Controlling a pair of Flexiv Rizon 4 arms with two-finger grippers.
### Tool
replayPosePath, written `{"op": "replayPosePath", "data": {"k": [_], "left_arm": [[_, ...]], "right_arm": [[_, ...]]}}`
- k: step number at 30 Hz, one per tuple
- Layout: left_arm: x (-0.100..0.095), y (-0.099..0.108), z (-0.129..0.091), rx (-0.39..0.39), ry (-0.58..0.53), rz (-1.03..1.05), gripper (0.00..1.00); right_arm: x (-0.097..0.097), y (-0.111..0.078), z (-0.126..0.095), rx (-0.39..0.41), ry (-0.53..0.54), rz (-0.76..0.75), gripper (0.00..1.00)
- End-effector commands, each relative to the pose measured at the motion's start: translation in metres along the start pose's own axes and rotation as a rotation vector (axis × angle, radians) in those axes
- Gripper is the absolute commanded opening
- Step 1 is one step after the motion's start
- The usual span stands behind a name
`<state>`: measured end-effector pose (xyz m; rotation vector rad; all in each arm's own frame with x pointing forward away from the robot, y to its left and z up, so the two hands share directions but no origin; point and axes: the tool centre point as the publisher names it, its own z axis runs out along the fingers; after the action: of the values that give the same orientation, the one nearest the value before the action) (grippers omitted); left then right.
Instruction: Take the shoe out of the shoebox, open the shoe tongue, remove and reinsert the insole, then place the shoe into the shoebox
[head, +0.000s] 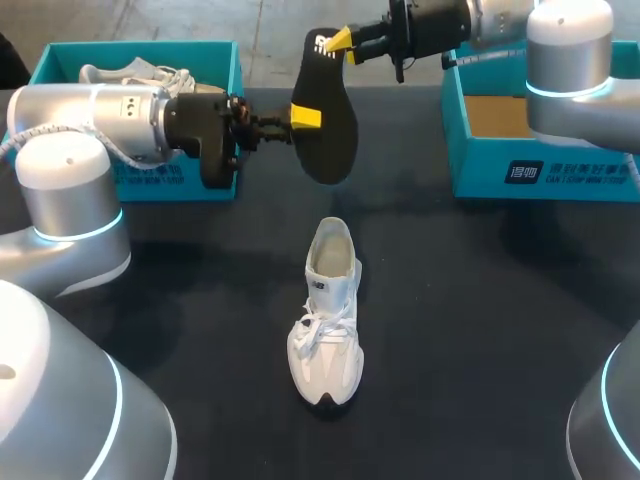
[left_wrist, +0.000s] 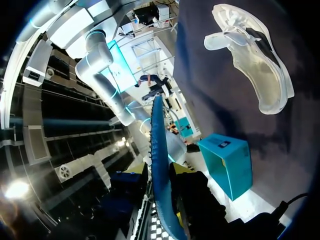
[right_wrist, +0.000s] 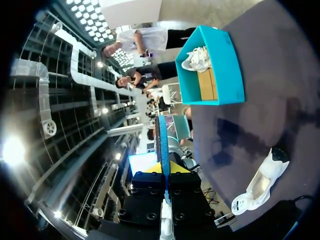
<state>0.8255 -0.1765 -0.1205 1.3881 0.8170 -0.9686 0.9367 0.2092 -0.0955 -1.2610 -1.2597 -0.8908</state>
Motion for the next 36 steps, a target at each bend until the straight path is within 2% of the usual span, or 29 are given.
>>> {"op": "replayPosePath", "data": {"k": [1,18,19,21,22,36], "left_arm": [[0.0006,-0.0006,0.0003,-0.002,0.002,0.001,0.26],[-0.0033,-0.0024,-0.0088,-0.023,0.014,0.004,0.23],[-0.0034,-0.0025,-0.0089,-0.024,0.014,0.004,0.2],[-0.0034,-0.0025,-0.0088,-0.026,0.015,0.005,0.04],[-0.0034,-0.0026,-0.0084,-0.026,0.015,0.005,0.0],[-0.0035,-0.0026,-0.0038,-0.029,0.008,0.003,0.0]], "right_arm": [[0.0002,-0.0004,0.001,-0.002,-0.002,0.001,0.0],[0.0002,-0.0004,0.001,-0.002,-0.002,0.001,0.0],[0.0002,-0.0004,0.001,-0.002,-0.002,0.001,0.0],[0.0002,-0.0004,0.001,-0.002,-0.002,0.001,0.0],[0.0002,-0.0004,0.001,-0.002,-0.002,0.001,0.0],[0.0002,-0.0004,0.001,-0.002,-0.002,0.001,0.0]]}}
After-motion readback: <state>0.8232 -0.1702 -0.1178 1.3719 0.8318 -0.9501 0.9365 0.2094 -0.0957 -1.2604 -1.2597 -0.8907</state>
